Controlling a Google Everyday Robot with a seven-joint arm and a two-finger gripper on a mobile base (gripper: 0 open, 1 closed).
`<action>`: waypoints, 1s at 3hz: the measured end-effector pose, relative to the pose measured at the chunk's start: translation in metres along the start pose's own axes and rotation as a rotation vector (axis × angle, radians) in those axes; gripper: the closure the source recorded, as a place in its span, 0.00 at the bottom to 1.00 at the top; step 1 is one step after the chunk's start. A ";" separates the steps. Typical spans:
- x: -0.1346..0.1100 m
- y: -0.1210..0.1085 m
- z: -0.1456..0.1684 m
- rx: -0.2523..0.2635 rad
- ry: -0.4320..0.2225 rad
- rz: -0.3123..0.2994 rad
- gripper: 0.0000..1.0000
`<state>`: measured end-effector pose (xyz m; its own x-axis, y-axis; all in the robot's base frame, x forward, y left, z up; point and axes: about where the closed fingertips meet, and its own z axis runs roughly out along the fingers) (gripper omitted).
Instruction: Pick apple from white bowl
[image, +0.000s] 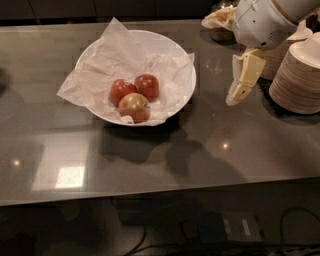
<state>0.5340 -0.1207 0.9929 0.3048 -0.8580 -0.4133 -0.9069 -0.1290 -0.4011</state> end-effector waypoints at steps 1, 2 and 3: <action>0.000 0.000 0.001 -0.001 -0.001 0.000 0.00; -0.012 -0.017 0.030 -0.032 -0.066 -0.020 0.00; -0.023 -0.031 0.056 -0.053 -0.120 -0.010 0.00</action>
Offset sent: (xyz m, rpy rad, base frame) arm 0.0474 0.0596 -0.0300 0.1034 0.0650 0.1266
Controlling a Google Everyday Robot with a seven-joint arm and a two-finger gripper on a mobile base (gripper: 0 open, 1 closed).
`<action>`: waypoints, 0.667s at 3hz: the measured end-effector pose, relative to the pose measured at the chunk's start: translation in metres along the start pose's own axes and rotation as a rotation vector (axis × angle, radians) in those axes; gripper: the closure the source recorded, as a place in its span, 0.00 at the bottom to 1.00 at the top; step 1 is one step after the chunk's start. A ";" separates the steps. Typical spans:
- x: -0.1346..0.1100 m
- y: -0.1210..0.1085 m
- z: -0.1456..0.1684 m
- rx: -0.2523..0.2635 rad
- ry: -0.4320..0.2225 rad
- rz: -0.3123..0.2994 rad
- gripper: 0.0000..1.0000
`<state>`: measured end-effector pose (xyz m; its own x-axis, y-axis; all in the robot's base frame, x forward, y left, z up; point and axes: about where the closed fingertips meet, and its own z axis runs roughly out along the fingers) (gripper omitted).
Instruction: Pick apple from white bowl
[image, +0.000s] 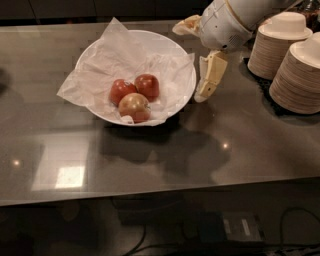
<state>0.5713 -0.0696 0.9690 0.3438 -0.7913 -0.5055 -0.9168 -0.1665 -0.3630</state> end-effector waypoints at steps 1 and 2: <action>-0.003 -0.010 0.021 -0.023 -0.036 0.012 0.00; -0.005 -0.018 0.042 -0.052 -0.058 0.005 0.00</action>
Offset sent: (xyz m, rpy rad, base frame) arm 0.0350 0.0455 -0.0359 0.0461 0.0805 0.0724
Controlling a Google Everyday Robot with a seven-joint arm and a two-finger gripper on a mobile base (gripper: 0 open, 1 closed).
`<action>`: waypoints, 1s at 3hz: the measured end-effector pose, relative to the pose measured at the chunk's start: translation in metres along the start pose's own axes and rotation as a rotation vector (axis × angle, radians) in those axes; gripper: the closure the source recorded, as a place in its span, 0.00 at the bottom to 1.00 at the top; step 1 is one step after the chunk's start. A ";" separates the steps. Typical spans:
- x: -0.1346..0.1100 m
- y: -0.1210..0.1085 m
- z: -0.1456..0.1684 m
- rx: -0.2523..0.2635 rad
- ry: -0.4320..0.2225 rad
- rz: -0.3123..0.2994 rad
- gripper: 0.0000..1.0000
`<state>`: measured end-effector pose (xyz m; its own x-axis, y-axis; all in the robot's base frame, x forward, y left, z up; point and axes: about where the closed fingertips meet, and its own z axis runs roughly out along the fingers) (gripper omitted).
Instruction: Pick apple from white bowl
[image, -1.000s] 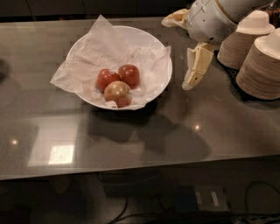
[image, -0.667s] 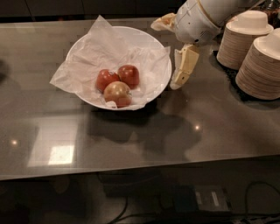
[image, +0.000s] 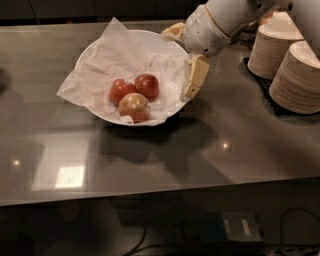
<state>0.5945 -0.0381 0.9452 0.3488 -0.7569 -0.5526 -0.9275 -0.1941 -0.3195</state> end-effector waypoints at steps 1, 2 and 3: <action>-0.001 -0.008 0.018 -0.032 -0.003 -0.012 0.08; 0.000 -0.014 0.030 -0.053 0.000 -0.020 0.26; 0.013 -0.027 0.042 -0.064 0.014 -0.035 0.30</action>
Offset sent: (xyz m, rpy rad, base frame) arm 0.0258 0.0269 -0.0259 -0.0387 0.0401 0.0625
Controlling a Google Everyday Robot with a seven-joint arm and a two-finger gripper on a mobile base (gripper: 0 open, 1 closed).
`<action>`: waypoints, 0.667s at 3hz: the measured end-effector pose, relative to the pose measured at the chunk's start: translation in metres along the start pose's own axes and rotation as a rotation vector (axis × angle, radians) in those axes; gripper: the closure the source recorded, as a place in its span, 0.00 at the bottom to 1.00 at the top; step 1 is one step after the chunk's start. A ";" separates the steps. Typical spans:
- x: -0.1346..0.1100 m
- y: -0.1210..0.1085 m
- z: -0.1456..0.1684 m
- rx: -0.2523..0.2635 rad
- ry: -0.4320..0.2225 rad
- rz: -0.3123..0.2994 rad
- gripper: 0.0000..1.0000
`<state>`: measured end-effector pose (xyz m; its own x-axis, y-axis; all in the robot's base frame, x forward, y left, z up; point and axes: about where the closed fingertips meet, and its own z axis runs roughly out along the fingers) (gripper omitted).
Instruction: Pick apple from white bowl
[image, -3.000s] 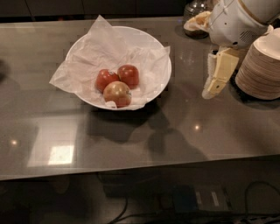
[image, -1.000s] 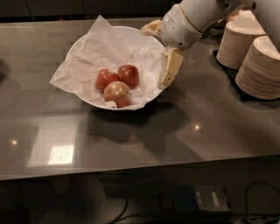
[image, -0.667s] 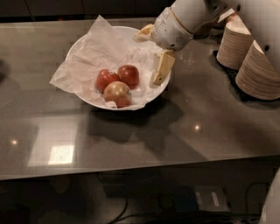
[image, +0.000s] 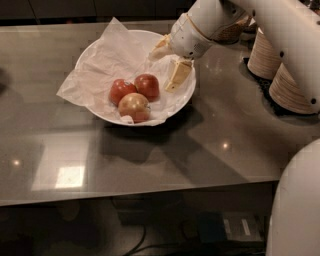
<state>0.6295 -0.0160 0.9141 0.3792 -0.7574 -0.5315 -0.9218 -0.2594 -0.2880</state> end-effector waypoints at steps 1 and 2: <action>0.004 -0.007 0.006 -0.005 0.003 -0.014 0.29; 0.003 -0.010 0.019 -0.026 0.002 -0.031 0.30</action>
Offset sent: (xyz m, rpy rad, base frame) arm 0.0132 0.0175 -0.0183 -0.0276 0.0064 0.0650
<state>0.6410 -0.0042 0.9008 0.4077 -0.7498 -0.5212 -0.9113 -0.2983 -0.2838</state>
